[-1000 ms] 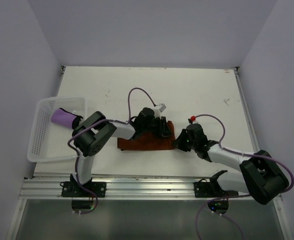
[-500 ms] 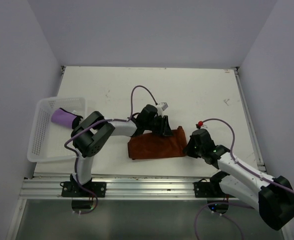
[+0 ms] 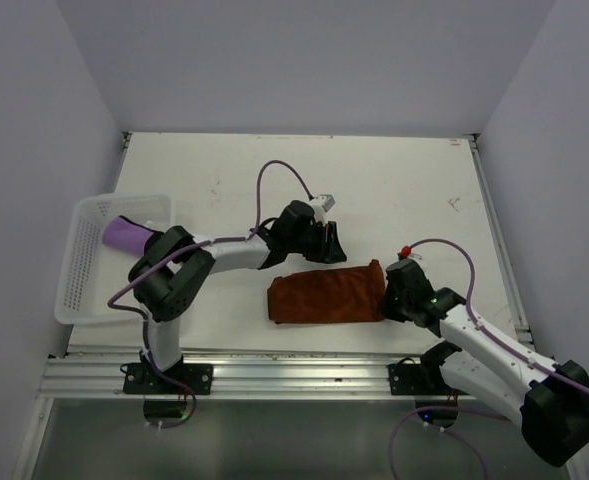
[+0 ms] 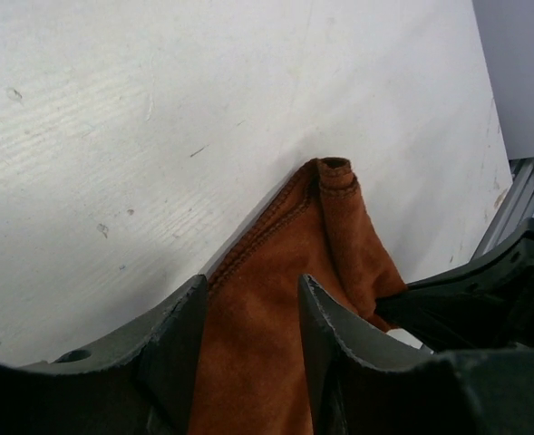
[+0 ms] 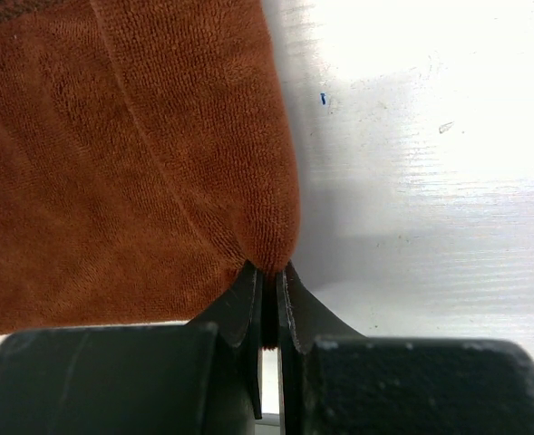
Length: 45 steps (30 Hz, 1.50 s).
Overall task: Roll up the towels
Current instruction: Roll the towel
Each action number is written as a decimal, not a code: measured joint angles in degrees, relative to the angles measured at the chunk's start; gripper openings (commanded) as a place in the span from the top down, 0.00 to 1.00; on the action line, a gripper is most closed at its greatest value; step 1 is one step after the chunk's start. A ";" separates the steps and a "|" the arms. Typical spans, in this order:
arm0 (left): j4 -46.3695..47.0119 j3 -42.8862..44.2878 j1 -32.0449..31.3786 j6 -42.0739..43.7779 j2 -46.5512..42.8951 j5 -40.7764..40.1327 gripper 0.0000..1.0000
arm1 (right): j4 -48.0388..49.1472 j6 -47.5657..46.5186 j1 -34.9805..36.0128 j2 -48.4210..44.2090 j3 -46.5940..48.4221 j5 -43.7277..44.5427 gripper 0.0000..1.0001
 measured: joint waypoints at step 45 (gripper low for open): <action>-9.97 3.65 4.55 2.95 -4.26 -3.26 0.49 | -6.93 -3.17 7.41 7.52 9.09 13.27 1.00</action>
